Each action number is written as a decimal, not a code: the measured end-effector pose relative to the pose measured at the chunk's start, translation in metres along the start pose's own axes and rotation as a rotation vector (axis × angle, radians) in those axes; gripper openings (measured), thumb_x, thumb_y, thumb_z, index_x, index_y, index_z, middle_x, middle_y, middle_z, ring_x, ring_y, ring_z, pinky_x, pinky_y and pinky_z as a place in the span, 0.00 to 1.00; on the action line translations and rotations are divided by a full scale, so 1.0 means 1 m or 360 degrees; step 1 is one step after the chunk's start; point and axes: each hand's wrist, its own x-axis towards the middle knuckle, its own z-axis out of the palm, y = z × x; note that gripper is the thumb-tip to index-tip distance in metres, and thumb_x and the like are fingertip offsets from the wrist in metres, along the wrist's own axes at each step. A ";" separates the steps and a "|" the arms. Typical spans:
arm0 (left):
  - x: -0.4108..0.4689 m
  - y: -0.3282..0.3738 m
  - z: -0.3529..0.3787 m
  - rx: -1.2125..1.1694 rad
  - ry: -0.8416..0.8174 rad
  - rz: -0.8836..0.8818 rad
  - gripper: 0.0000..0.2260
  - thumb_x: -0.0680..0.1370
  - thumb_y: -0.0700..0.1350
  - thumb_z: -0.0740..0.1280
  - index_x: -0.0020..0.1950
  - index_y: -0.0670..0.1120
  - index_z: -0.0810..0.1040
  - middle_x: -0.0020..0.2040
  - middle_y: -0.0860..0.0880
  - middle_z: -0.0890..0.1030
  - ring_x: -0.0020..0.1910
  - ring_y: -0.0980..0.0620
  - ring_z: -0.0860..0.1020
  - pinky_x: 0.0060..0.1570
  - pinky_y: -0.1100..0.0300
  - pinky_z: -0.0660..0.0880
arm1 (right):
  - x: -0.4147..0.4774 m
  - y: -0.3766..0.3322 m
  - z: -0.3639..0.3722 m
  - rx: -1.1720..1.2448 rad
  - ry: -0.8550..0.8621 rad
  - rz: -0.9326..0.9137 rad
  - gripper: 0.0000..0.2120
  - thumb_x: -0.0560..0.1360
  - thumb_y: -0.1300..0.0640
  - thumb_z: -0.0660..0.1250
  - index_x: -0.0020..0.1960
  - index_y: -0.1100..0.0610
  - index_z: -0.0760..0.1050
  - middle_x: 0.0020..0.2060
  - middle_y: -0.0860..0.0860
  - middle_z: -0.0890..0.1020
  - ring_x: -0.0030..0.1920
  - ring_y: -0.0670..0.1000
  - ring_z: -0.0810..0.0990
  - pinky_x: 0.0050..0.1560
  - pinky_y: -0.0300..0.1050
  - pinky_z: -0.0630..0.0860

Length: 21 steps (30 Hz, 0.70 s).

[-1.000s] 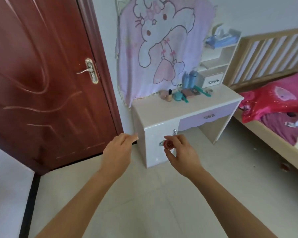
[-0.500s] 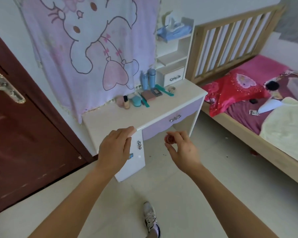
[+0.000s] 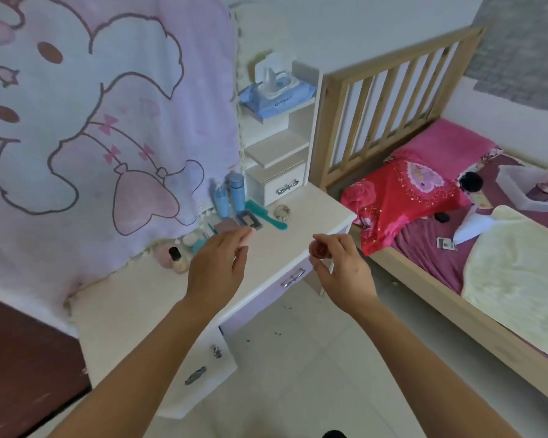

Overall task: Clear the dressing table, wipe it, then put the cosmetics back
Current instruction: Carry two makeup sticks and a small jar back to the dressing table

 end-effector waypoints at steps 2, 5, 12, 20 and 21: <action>0.027 -0.005 0.019 0.0015 -0.0030 -0.0044 0.14 0.77 0.40 0.68 0.63 0.46 0.78 0.49 0.48 0.82 0.44 0.52 0.77 0.40 0.64 0.68 | 0.029 0.019 0.008 0.0006 -0.0019 0.0002 0.19 0.76 0.55 0.71 0.65 0.51 0.74 0.57 0.49 0.74 0.50 0.52 0.78 0.40 0.48 0.79; 0.058 -0.018 0.051 0.0037 -0.0037 -0.0115 0.14 0.78 0.41 0.68 0.63 0.46 0.78 0.50 0.49 0.82 0.44 0.58 0.72 0.40 0.71 0.65 | 0.075 0.047 0.031 0.0049 -0.0105 0.0015 0.19 0.75 0.55 0.71 0.66 0.51 0.74 0.57 0.49 0.74 0.49 0.51 0.79 0.40 0.50 0.81; 0.105 -0.059 0.119 0.0137 -0.0151 -0.0562 0.09 0.80 0.44 0.66 0.59 0.51 0.79 0.46 0.52 0.81 0.44 0.50 0.78 0.40 0.54 0.76 | 0.189 0.095 0.092 0.0197 -0.0476 -0.0162 0.19 0.76 0.53 0.71 0.65 0.52 0.73 0.59 0.51 0.75 0.52 0.51 0.81 0.45 0.43 0.81; 0.091 -0.080 0.147 0.0018 0.0060 -0.1243 0.09 0.79 0.50 0.67 0.58 0.54 0.80 0.46 0.55 0.81 0.41 0.58 0.78 0.41 0.58 0.78 | 0.249 0.087 0.155 0.0200 -0.1058 -0.0532 0.18 0.76 0.50 0.68 0.65 0.47 0.70 0.59 0.47 0.73 0.54 0.48 0.76 0.52 0.43 0.76; 0.083 -0.085 0.149 0.0014 0.0071 -0.1325 0.09 0.79 0.49 0.68 0.59 0.54 0.80 0.47 0.54 0.81 0.41 0.58 0.78 0.42 0.58 0.79 | 0.248 0.084 0.163 0.0221 -0.1120 -0.0574 0.18 0.76 0.50 0.68 0.65 0.47 0.71 0.59 0.46 0.73 0.54 0.47 0.76 0.51 0.42 0.75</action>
